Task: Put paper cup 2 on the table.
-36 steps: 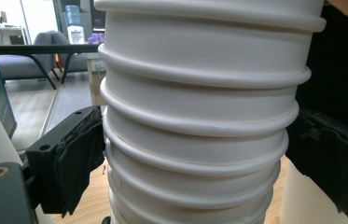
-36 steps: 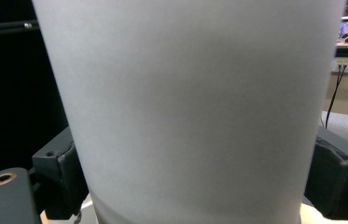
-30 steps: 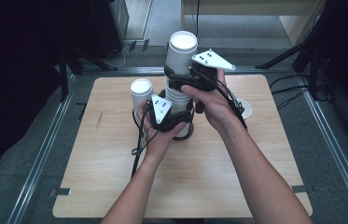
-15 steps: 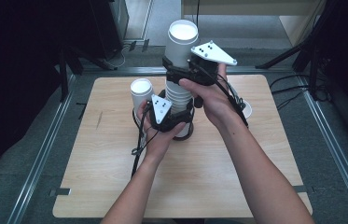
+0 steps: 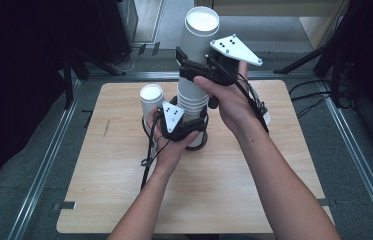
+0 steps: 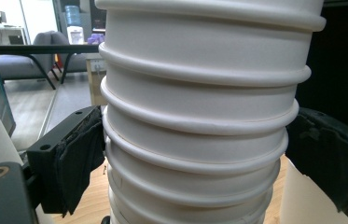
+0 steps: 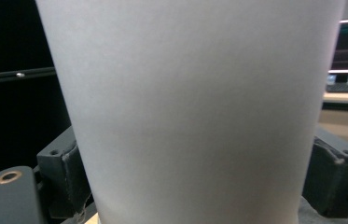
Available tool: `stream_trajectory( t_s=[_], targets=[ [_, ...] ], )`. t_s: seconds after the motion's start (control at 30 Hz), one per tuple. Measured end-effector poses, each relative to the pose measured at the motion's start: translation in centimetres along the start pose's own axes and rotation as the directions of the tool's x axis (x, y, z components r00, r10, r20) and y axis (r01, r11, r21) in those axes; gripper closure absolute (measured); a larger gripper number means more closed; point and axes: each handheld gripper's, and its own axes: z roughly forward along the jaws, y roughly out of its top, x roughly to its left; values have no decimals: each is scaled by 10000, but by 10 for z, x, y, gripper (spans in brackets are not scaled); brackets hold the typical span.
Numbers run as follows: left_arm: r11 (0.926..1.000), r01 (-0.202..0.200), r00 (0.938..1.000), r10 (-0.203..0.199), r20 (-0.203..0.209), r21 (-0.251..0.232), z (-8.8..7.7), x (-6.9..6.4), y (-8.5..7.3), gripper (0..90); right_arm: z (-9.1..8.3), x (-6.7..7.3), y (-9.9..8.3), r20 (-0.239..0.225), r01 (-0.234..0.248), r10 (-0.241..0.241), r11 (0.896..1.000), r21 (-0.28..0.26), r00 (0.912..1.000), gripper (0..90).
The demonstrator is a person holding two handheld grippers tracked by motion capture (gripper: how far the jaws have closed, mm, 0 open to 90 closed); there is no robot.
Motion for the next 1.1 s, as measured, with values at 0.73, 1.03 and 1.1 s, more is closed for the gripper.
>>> stream_trajectory(
  t_s=[0.73,1.03,1.1],
  targets=[
    [10000,-51,9999,51,148,-14,-7,0,6,62,-33,-15,17,451,121,-98,9986,-511,9989,123],
    [9992,-39,9990,21,452,401,-16,-1,11,10,-49,-32,11,713,-106,150,9981,-607,9973,122],
    [9990,-80,9985,56,548,436,-20,-2,13,9,-54,-36,9,734,-158,204,9979,-628,9971,122]
  ],
)
